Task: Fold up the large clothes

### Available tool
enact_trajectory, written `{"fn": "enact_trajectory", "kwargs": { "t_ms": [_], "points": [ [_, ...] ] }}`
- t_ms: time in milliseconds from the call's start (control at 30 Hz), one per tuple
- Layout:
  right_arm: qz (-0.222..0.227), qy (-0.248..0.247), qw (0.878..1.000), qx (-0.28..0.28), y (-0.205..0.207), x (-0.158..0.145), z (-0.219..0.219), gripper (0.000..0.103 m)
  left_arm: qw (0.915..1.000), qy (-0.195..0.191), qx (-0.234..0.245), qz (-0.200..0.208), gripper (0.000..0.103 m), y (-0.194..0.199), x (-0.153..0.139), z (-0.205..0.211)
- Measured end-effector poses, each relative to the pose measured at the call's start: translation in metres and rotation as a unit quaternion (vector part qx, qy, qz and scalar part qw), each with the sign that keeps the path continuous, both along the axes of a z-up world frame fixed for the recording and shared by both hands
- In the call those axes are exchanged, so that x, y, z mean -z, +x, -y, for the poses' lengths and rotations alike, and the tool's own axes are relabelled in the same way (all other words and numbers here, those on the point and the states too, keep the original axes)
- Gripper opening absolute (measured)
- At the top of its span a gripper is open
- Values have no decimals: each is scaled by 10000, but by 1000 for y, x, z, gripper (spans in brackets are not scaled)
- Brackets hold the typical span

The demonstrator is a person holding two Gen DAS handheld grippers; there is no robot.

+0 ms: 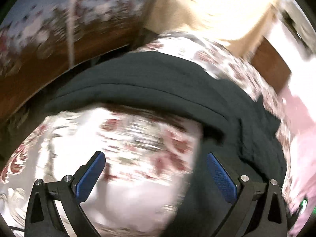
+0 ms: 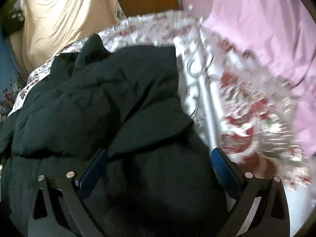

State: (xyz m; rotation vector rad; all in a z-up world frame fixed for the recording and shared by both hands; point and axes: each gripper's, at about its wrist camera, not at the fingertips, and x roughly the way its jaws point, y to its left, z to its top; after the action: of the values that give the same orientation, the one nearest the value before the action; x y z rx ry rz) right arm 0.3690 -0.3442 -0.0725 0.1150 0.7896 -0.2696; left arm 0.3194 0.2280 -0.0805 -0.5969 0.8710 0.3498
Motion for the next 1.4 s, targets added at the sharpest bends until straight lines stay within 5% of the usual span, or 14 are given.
{"fn": "enact_trajectory", "kwargs": {
  "t_ms": [100,233,433,733,800,933,1267,1400],
  "points": [
    [224,-834,9947,-562,-7,-26,-48,102,9950,-809,-569,139,103,-6,18,-52],
    [659,-839,9825,-1530,3,-54,-121,102,9708,-1773,-1528,529,103,-7,41,-101],
    [696,-494,9659,-2444,69,-49,-234,102,9520,-2185,-1927,941,103,-2,72,-130],
    [386,-512,9742,-2165,134,19,-315,102,9342,-2573,-2057,1366,101,-4,105,-155],
    [174,-575,9743,-2170,134,36,-323,102,9327,-2591,-2064,1429,96,-1,109,-157],
    [-18,-855,9732,-2133,137,48,-335,102,9397,-2360,-2145,1232,67,-1,107,-157],
    [-104,-1205,9693,-2139,134,53,-338,102,9345,-2204,-2328,1544,13,-17,101,-157],
    [-34,-1178,9694,-2155,133,51,-337,102,9385,-1838,-2265,1847,7,-21,85,-154]
  ]
}}
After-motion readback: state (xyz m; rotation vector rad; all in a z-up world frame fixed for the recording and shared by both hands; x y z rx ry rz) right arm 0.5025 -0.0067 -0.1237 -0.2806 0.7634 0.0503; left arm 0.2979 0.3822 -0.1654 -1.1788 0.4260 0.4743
